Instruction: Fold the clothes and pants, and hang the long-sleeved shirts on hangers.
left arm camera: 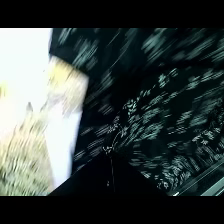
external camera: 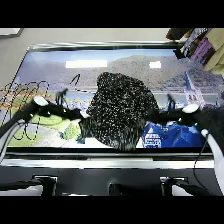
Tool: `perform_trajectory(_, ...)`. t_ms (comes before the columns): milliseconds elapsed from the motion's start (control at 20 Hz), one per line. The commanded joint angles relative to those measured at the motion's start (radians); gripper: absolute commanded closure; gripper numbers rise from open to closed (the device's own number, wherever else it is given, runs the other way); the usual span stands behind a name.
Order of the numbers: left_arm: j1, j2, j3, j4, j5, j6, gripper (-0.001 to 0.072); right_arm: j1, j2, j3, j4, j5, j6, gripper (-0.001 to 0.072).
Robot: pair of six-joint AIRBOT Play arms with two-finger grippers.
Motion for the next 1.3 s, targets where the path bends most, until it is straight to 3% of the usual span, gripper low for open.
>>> perform_trajectory(0,0.026,0.088,0.314,-0.004,0.014,-0.012,0.0692,0.004,0.060,0.365,0.042,0.032,0.046,0.0688)
perform_trajectory(250,0.037,0.194,0.923,-0.002,0.018,-0.011,0.0690,0.004,0.125,0.970,0.018,0.058,0.092,0.0687)
perform_trajectory(350,0.037,0.260,1.025,-0.002,0.026,-0.011,0.0691,0.004,0.186,1.100,0.006,0.103,0.097,0.0687)
perform_trajectory(500,0.037,0.434,0.970,0.014,0.043,-0.013,0.0690,0.004,0.348,1.126,-0.026,0.151,0.131,0.0687)
perform_trajectory(800,0.037,0.643,0.880,0.235,0.045,-0.188,0.0691,0.004,0.537,1.126,-0.246,0.149,0.317,0.0686)
perform_trajectory(1050,0.037,0.541,0.879,0.241,0.070,-0.187,0.0691,0.004,0.396,1.126,-0.195,0.101,0.315,0.0685)
perform_trajectory(1250,0.037,0.321,0.879,0.244,0.264,-0.183,0.0690,0.006,0.138,1.112,-0.051,0.037,0.259,0.0685)
